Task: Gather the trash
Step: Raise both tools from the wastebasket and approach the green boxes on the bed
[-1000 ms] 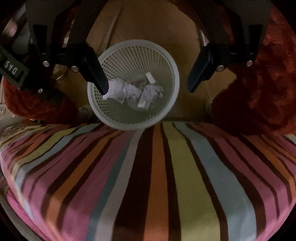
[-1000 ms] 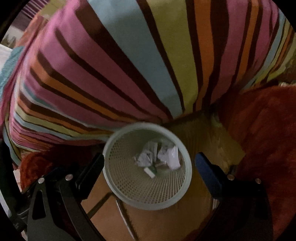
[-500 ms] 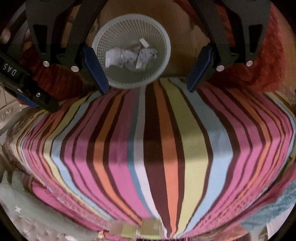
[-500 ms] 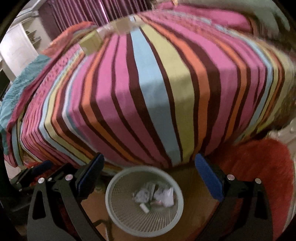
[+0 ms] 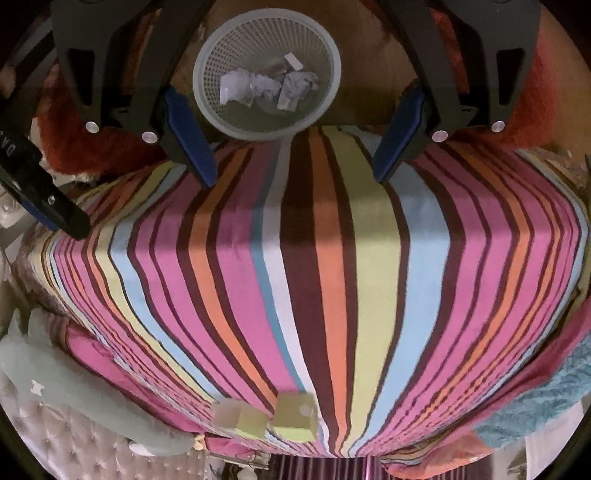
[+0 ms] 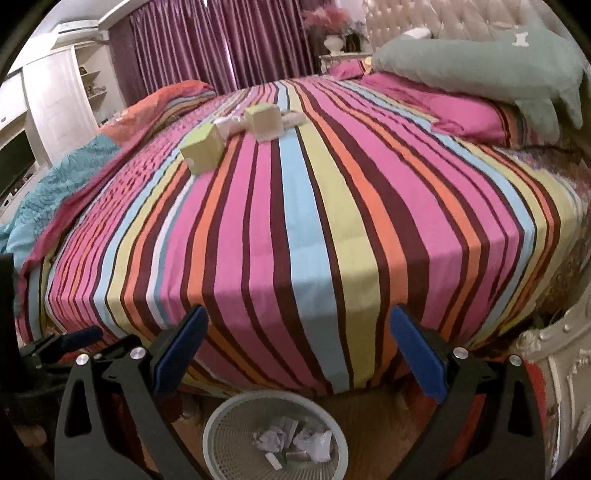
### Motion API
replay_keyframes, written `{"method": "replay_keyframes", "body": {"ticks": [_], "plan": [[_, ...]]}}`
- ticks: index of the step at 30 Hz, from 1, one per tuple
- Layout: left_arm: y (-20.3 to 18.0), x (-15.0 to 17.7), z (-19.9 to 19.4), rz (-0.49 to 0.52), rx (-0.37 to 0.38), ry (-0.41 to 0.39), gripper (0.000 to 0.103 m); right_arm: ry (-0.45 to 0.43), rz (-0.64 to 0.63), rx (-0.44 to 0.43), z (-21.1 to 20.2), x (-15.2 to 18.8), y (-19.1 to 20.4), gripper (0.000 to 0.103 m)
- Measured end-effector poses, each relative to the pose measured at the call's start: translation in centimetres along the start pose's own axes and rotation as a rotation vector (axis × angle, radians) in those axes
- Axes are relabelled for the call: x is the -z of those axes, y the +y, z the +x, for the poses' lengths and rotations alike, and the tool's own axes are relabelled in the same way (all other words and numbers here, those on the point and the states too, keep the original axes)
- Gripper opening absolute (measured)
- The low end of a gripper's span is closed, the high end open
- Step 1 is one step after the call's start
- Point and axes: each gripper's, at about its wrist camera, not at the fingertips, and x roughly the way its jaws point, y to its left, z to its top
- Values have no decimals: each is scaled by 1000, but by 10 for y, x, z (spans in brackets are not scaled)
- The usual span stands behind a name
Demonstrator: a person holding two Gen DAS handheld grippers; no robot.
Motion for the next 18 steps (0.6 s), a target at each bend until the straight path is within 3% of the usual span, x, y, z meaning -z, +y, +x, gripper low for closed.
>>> {"method": "replay_keyframes", "body": {"ticks": [7, 18], "plan": [[9, -30, 0, -40, -10, -33, 84, -51, -30, 5, 2, -22, 2, 94], [7, -72, 9, -73, 8, -60, 84, -62, -31, -17, 22, -54, 1, 94]]}}
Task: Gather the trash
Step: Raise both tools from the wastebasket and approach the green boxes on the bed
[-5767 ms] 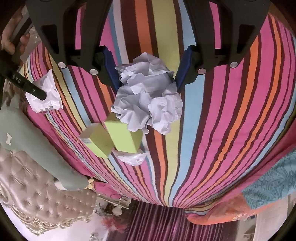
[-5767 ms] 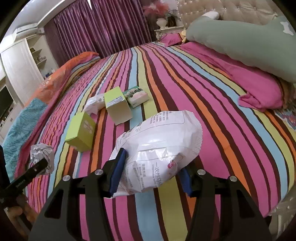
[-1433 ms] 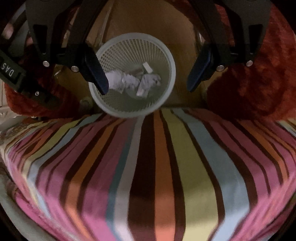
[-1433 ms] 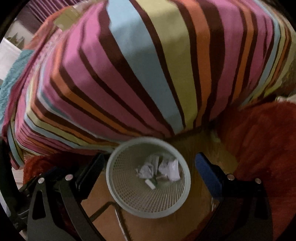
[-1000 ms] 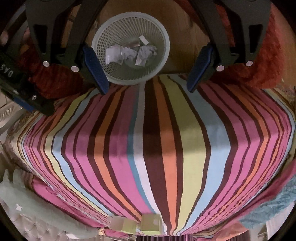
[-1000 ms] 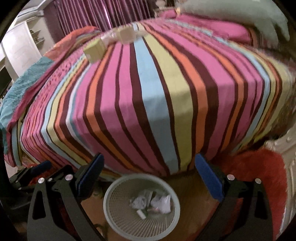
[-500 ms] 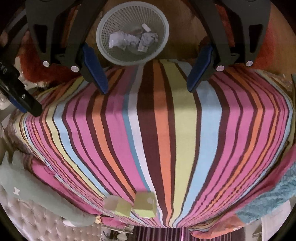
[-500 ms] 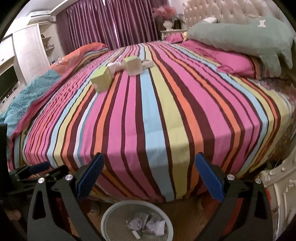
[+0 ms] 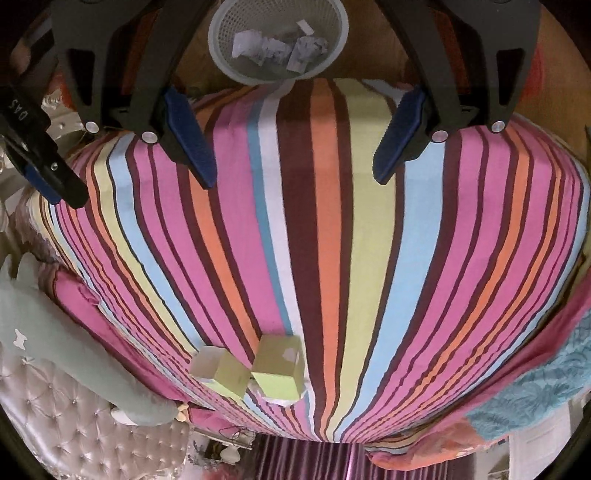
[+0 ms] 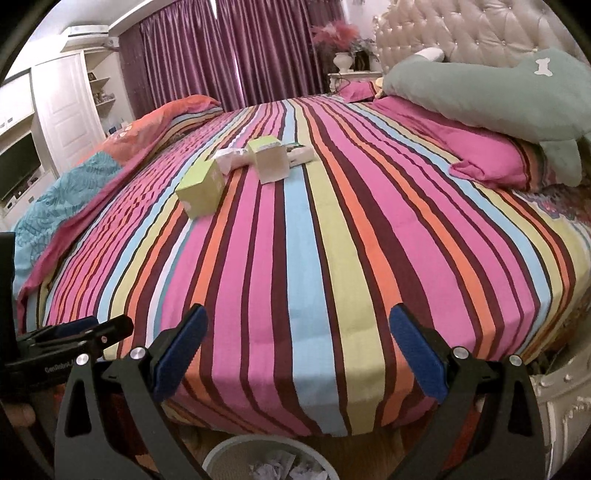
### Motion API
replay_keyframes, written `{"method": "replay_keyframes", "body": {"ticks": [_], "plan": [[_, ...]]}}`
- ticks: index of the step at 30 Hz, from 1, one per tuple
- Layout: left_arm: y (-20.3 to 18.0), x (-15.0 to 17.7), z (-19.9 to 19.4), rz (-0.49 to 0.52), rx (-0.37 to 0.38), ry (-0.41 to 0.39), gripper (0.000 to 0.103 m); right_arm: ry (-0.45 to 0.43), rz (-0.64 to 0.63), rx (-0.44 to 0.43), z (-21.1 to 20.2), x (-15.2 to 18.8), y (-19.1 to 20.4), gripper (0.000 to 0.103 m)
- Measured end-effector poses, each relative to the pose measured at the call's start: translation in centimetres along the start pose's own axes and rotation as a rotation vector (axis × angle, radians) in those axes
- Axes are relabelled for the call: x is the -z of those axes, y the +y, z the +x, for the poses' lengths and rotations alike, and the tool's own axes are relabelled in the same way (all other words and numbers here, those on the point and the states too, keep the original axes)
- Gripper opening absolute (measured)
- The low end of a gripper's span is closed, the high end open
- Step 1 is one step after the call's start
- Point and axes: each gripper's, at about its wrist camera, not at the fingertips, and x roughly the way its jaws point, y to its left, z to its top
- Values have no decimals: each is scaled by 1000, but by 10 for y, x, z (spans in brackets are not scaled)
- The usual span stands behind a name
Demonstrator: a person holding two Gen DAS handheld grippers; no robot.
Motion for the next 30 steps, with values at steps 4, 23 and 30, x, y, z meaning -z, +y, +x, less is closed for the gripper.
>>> {"method": "replay_keyframes", "body": {"ticks": [4, 23, 30], "plan": [[-4, -16, 6, -10, 11, -6, 84, -9, -2, 4, 8, -11, -2, 94], [-16, -80, 35, -31, 19, -38, 84, -24, -35, 6, 46, -56, -1, 94], [-13, -95, 50, -38, 21, -32, 84, -14, -50, 5, 63, -67, 1, 94]]}}
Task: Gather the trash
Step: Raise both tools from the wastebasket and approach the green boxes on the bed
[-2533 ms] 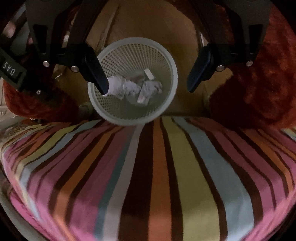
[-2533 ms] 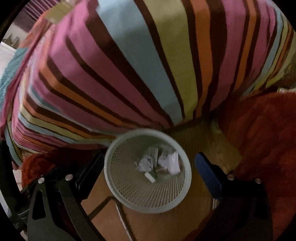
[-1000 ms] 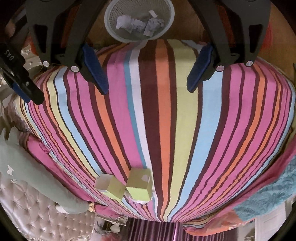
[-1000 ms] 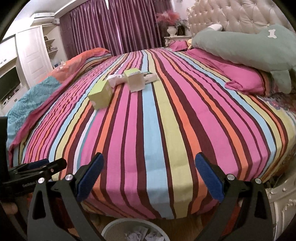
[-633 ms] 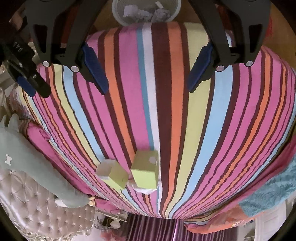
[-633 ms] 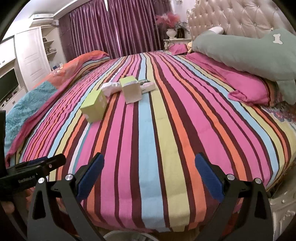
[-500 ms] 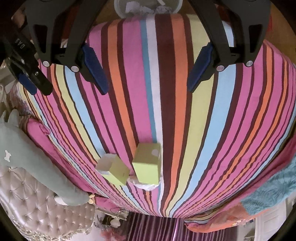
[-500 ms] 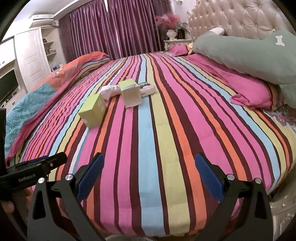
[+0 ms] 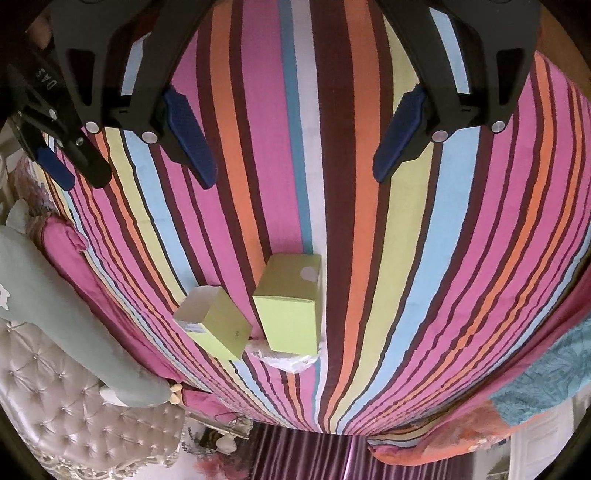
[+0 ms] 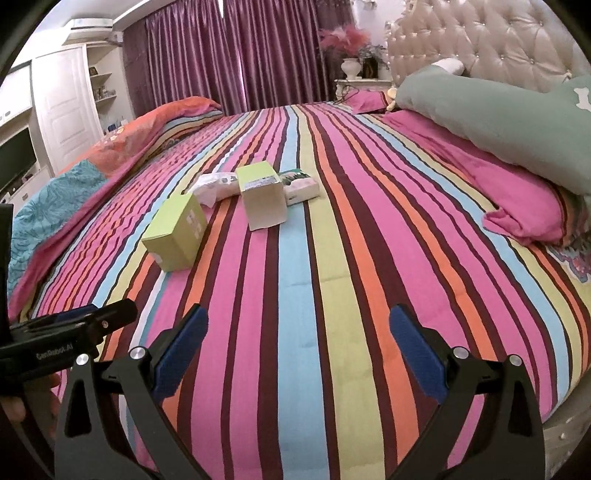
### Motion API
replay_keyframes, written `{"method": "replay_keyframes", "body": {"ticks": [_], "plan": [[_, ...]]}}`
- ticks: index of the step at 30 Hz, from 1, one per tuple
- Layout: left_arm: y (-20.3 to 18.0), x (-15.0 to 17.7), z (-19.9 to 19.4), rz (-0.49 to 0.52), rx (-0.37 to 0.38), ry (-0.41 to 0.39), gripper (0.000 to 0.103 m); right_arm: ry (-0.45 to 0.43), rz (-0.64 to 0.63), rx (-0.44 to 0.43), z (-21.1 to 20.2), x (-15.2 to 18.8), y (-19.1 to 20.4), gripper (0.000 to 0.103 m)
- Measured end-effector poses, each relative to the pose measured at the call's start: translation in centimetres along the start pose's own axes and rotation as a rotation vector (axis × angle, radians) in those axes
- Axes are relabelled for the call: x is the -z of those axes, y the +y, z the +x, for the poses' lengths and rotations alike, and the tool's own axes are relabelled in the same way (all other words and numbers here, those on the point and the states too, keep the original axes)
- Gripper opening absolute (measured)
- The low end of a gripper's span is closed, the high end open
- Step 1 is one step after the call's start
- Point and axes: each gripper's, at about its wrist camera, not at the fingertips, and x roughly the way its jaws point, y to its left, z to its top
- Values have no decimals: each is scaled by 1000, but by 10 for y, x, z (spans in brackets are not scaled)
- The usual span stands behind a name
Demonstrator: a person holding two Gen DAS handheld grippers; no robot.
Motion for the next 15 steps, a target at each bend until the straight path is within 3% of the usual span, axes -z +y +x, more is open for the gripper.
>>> {"method": "replay_keyframes", "body": {"ticks": [15], "plan": [[4, -31, 23, -53, 10, -15, 84, -10, -37, -16, 33, -28, 9, 94]]}}
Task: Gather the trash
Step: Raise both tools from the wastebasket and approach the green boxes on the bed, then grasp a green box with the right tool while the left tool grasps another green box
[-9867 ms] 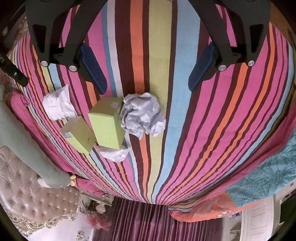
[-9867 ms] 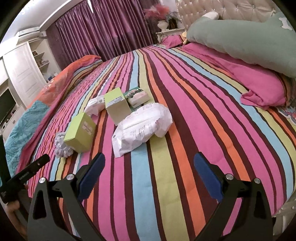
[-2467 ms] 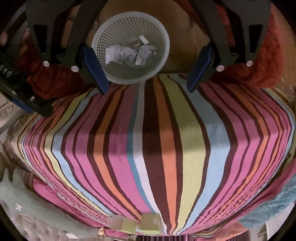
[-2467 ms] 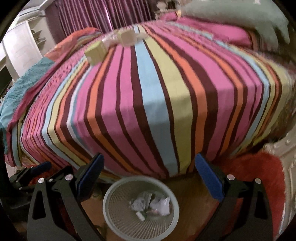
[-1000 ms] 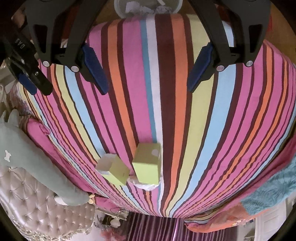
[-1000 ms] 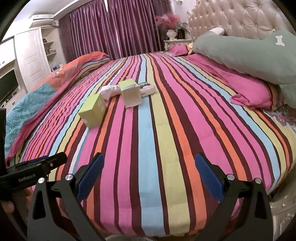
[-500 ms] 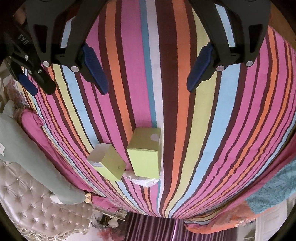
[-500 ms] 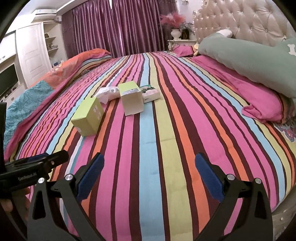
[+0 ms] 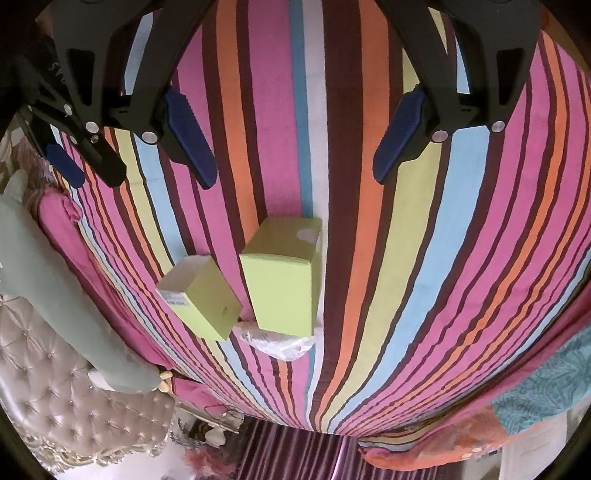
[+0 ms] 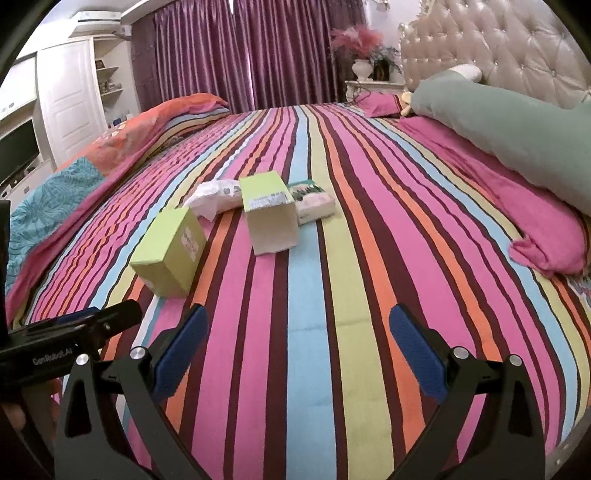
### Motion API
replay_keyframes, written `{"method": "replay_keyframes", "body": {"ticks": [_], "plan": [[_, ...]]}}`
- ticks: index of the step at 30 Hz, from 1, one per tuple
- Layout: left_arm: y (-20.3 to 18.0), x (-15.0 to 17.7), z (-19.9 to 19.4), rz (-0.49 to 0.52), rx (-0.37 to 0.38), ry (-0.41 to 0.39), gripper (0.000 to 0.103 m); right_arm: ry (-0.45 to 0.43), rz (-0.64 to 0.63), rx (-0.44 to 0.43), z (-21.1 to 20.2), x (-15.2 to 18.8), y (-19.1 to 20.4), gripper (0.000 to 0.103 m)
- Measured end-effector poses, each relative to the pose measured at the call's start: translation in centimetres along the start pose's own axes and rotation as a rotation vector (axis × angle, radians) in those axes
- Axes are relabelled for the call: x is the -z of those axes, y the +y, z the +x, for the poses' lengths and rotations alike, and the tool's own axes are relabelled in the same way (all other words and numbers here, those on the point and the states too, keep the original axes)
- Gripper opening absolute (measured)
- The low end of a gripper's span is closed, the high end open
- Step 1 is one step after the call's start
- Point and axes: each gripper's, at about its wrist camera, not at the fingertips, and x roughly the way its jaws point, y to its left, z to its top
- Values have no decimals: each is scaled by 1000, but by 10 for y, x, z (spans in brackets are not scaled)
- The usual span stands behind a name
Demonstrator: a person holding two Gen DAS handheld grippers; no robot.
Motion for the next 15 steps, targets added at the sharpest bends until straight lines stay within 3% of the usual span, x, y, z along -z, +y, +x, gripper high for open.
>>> {"method": "replay_keyframes", "body": {"ticks": [10, 15], "plan": [[-1, -29, 27, 8, -33, 5, 84, -71, -73, 9, 27, -22, 3, 95], [0, -42, 41, 1, -38, 8, 84, -52, -67, -15, 43, -39, 2, 95]]}}
